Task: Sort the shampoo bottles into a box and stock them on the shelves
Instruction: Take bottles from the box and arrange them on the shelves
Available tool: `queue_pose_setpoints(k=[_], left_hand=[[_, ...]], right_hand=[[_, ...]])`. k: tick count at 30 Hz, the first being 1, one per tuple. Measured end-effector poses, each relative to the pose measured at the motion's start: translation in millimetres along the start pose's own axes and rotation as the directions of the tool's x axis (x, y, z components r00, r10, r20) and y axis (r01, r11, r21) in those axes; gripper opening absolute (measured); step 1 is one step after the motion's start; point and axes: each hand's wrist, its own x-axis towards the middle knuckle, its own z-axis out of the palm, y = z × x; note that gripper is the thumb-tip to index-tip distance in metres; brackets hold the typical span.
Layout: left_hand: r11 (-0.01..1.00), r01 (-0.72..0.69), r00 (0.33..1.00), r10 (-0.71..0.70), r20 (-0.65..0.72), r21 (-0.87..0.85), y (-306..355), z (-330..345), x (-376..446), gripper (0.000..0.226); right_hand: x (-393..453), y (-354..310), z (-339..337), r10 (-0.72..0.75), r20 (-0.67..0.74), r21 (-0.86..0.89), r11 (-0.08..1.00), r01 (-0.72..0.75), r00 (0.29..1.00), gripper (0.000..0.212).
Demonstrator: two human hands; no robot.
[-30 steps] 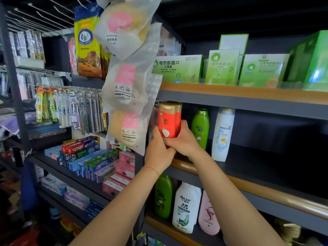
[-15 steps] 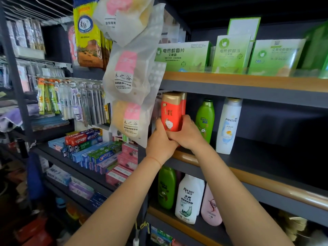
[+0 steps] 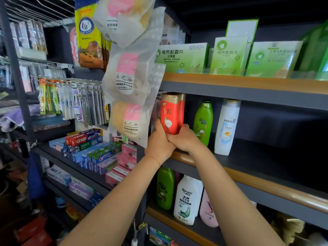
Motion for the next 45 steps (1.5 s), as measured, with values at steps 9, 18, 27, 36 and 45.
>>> queue_pose_setpoints(k=[9,18,27,36,45], left_hand=[[0.999,0.022,0.996,-0.02,0.084,-0.027,-1.1,-2.9,11.6,0.088],[0.996,-0.022,0.995,0.03,0.095,-0.086,-7.0,-1.3,8.3,0.082],[0.953,-0.183,0.979,0.199,0.042,-0.242,-8.8,-21.9,-29.8,0.078],[0.975,0.207,0.975,-0.212,0.065,0.077,-181.7,-50.7,-178.7,0.018],[0.565,0.577,0.749,-0.654,-0.106,0.59,-397.5,-130.6,-399.4,0.037]], right_hand=[[-0.8,0.3,-2.5,-0.026,-0.058,0.063,0.998,0.03,0.998,0.076],[-0.9,-0.8,-2.9,-0.027,-0.048,0.028,0.999,0.028,0.998,0.08],[-44.8,1.6,-5.6,-0.178,-0.382,0.076,0.972,0.223,0.907,0.048],[-136.6,60.0,145.3,-0.109,0.245,0.45,0.893,-0.013,0.963,0.032],[-211.7,198.7,443.0,0.448,0.737,-0.152,0.84,-0.522,0.506,0.02]])
